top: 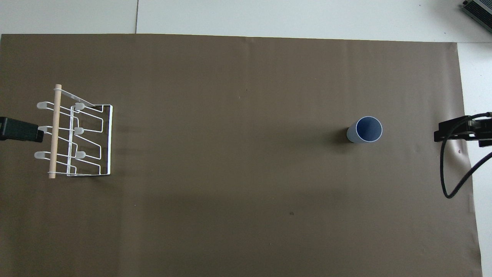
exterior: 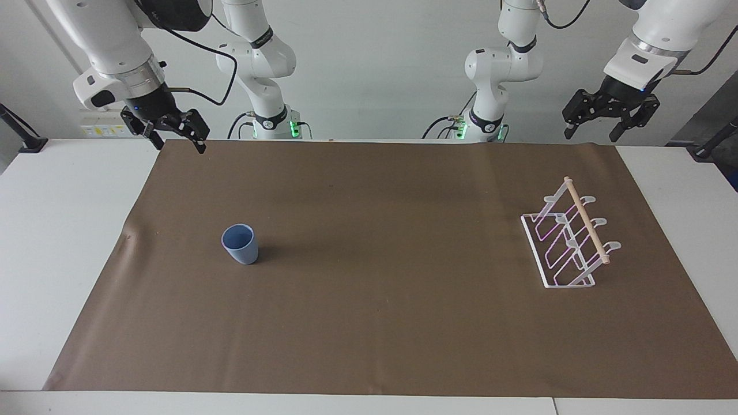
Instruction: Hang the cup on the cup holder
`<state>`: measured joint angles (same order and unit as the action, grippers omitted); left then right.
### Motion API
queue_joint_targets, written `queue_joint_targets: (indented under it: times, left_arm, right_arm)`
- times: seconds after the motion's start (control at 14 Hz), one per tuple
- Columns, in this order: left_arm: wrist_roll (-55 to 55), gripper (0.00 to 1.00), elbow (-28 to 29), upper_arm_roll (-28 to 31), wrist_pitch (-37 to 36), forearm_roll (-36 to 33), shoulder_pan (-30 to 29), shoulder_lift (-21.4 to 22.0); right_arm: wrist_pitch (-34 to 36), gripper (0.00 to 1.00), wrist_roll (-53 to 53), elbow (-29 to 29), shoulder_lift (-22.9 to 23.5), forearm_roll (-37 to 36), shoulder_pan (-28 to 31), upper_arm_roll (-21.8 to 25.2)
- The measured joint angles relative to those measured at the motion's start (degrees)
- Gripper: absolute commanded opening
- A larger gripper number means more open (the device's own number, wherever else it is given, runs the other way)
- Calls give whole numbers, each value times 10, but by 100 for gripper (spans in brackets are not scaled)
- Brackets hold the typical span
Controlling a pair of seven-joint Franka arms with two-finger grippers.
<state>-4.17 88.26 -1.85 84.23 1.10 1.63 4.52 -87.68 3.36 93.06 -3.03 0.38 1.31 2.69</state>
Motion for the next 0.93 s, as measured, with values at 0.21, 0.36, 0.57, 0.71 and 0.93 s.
queue_joint_targets:
  times: [0.21,0.36,0.57,0.71,0.93]
  left_arm:
    - [0,100,0,0,0,0,0,0]
    - [0,100,0,0,0,0,0,0]
    - [0,100,0,0,0,0,0,0]
    - [0,100,0,0,0,0,0,0]
    - [0,100,0,0,0,0,0,0]
  right_arm:
    - [0,100,0,0,0,0,0,1]
    - [0,100,0,0,0,0,0,1]
    - [0,100,0,0,0,0,0,1]
    - [0,100,0,0,0,0,0,1]
    - [0,100,0,7,-1,0,0,1]
